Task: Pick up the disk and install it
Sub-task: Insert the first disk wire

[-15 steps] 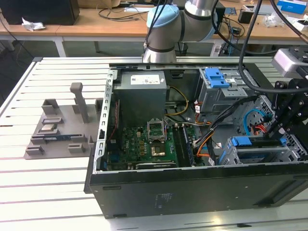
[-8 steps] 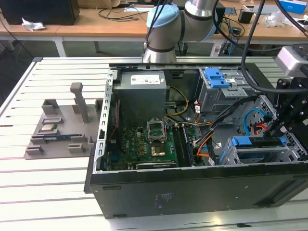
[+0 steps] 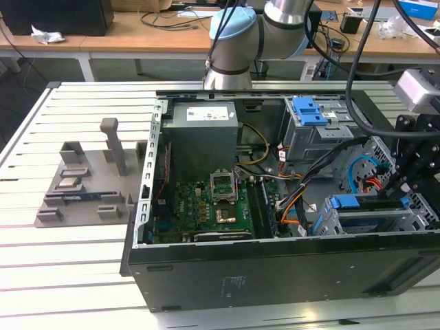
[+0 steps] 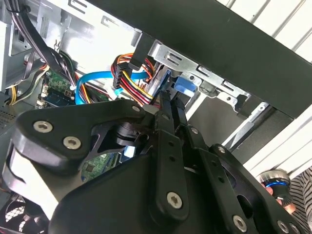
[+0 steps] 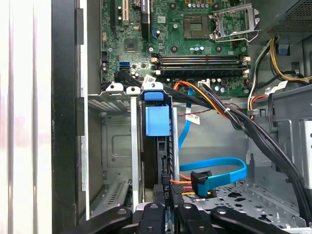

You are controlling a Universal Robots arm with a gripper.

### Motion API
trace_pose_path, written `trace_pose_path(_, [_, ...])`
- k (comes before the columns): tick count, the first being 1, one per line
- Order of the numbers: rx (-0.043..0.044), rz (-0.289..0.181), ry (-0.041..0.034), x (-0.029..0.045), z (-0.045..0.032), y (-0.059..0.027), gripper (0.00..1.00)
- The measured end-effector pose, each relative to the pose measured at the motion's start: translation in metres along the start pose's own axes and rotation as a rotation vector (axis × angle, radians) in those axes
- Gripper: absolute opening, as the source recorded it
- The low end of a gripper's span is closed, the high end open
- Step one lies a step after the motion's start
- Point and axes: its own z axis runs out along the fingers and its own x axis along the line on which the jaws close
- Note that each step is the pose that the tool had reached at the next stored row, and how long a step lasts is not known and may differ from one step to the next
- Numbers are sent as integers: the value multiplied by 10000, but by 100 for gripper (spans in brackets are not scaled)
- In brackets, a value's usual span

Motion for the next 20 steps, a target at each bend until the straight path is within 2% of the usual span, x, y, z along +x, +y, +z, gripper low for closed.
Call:
trace_pose_path(13, [-2,-1,0,-18,36,-13,17])
trace_pose_path(20, [-13,0,9,-16,98,-27,17])
